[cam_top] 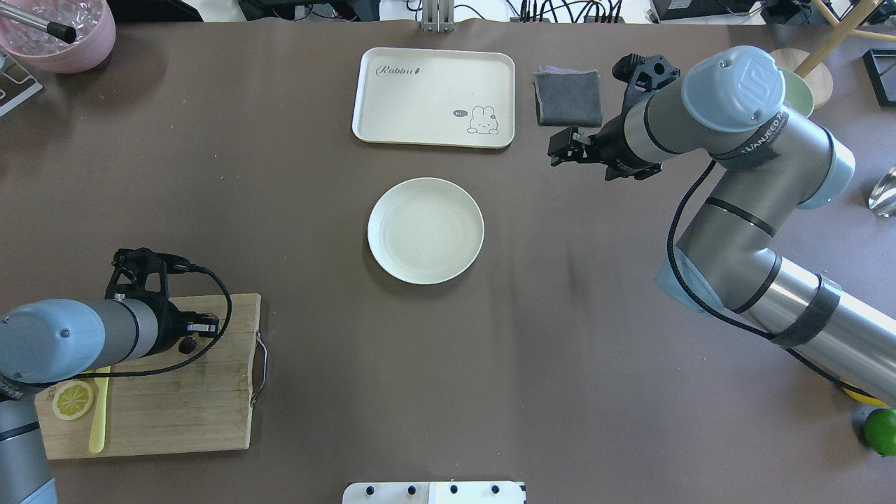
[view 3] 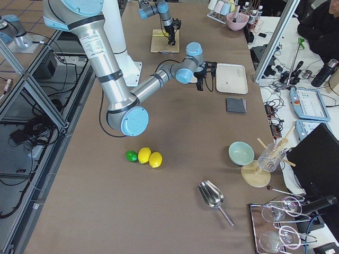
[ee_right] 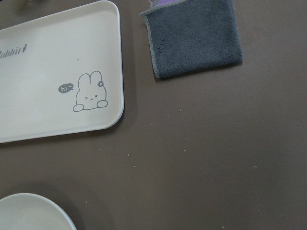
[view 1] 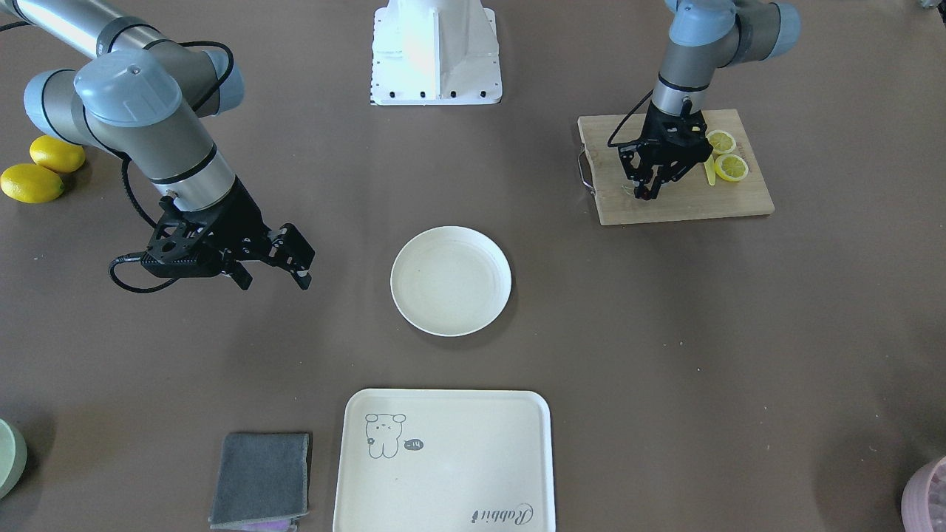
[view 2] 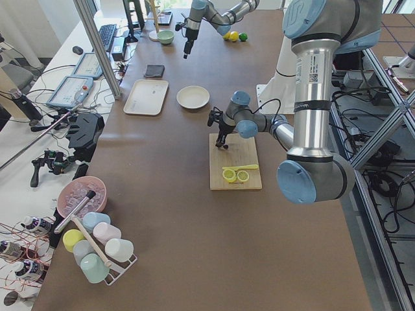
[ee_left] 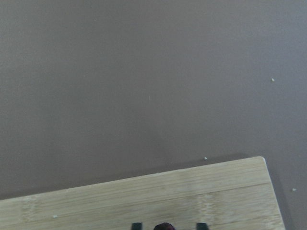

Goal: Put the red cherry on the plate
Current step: 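Grasp the dark cherries on the cutting board with the left gripper, then carry the cherries with the left gripper over the white plate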

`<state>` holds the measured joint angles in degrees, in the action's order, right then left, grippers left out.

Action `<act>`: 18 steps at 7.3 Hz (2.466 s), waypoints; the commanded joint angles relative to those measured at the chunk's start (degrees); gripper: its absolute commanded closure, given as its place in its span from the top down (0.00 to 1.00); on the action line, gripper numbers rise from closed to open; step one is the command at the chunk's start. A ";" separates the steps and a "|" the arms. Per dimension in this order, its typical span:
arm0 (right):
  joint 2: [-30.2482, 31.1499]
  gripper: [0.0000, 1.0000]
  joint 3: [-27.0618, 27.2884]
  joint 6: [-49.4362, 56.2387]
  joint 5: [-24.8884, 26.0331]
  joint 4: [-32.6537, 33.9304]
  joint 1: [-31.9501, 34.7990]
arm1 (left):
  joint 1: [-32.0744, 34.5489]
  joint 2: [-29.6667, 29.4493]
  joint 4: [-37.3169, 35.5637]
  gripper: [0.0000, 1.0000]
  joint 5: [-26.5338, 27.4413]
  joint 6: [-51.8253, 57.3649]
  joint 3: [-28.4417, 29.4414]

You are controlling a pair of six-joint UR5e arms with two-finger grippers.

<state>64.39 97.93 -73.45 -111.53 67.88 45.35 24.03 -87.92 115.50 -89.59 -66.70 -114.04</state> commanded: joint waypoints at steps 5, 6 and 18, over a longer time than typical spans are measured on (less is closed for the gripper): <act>0.04 1.00 1.56 -0.55 -0.44 0.06 0.00 | 7.15 -7.39 -0.89 0.00 -3.03 2.97 -0.69; 0.04 1.00 1.56 -0.55 -0.52 0.06 -0.09 | 8.22 -14.14 -3.85 0.00 -3.39 2.97 2.73; 1.00 1.00 3.23 -0.55 -0.61 0.14 0.26 | 3.22 -46.20 -2.65 0.74 0.91 -12.23 30.28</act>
<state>65.11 100.68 -74.00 -112.15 68.02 45.59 27.45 -133.99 111.61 -89.48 -78.55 -84.75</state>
